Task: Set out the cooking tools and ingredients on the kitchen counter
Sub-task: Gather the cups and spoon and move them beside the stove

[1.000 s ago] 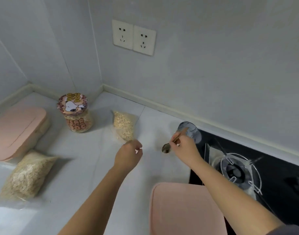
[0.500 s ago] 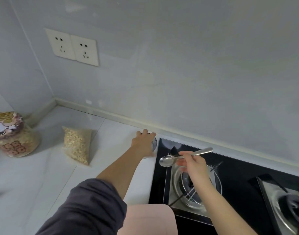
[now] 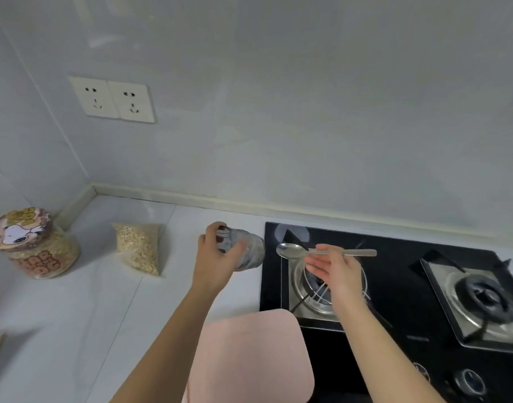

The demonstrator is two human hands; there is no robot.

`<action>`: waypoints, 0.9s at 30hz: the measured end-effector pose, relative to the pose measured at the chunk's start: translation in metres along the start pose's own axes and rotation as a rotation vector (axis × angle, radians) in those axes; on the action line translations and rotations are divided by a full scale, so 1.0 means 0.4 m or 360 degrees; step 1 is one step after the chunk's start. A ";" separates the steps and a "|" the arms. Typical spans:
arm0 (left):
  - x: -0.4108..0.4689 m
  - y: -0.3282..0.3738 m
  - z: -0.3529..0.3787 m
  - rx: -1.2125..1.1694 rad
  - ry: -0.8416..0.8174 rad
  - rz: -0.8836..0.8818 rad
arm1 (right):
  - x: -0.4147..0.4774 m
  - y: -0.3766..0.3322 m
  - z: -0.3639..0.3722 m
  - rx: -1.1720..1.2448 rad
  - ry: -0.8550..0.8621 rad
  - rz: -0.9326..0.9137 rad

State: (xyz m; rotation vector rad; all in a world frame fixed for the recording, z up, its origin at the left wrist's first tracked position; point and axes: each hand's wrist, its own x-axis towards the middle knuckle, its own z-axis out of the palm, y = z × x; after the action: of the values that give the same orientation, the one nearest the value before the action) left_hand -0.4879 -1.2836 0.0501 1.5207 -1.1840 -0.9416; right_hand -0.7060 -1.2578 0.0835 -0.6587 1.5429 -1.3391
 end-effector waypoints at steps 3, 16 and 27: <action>-0.081 0.007 -0.011 -0.0167 -0.0056 -0.0048 | -0.092 0.016 -0.036 0.0089 0.0091 -0.0052; -0.439 0.118 0.181 0.0698 -0.0458 0.0654 | -0.394 0.008 -0.389 0.0214 0.0289 -0.0249; -0.841 0.251 0.675 0.0779 -0.0787 0.0850 | -0.453 -0.011 -1.028 0.0317 0.0670 -0.0214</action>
State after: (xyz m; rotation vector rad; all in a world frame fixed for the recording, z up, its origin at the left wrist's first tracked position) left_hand -0.8446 -1.0237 0.0868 1.2388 -2.1726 -0.7002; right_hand -1.0039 -0.9236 0.1201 -0.3740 1.6828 -1.7920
